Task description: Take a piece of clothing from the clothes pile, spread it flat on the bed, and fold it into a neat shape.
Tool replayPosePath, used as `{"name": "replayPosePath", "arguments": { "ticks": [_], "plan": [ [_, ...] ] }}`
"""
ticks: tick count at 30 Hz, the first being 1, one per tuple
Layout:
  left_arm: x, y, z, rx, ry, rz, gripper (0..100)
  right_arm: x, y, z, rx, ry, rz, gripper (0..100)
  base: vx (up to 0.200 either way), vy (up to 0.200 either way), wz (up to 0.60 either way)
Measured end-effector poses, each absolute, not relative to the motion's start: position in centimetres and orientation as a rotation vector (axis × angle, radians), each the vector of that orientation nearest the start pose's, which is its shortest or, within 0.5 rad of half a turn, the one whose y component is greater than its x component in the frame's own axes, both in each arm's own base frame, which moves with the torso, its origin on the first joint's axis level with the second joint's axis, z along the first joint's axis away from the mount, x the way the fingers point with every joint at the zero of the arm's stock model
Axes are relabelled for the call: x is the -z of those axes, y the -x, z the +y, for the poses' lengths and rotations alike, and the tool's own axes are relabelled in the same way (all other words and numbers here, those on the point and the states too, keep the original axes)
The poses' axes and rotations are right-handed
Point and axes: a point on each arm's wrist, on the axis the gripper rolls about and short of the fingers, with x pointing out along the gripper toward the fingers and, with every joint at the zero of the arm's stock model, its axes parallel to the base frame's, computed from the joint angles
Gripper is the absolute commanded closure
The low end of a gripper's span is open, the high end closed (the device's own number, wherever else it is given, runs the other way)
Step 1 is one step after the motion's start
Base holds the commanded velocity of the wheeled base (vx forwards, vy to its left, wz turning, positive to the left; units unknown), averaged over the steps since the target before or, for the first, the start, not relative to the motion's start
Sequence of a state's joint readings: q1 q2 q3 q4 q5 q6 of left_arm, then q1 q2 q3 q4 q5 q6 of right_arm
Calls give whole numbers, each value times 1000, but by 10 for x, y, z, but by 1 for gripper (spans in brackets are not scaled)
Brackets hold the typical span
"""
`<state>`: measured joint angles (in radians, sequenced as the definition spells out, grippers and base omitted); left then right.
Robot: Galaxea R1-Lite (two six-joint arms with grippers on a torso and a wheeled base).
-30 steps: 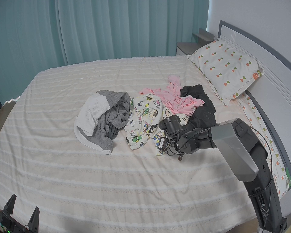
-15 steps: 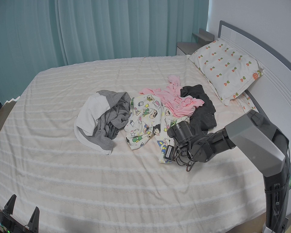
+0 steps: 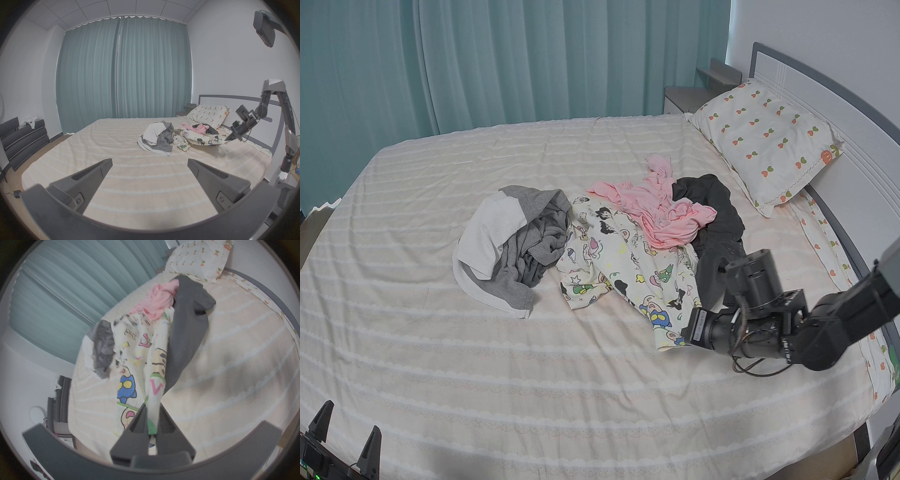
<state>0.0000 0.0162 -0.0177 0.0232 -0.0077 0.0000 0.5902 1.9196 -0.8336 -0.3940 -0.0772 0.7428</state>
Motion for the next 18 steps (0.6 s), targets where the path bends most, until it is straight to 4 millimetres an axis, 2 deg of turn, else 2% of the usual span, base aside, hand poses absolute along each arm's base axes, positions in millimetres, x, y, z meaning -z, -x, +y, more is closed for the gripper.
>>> {"name": "replayPosePath", "arguments": {
  "ticks": [11, 18],
  "plan": [
    [-78, 23, 0, 8, 0, 22, 0, -176, -209, 141, -395, -540, 580, 100, 0, 0, 0],
    [-78, 23, 0, 8, 0, 22, 0, -222, -171, 123, -535, -504, 390, 100, 0, 0, 0]
  ]
}}
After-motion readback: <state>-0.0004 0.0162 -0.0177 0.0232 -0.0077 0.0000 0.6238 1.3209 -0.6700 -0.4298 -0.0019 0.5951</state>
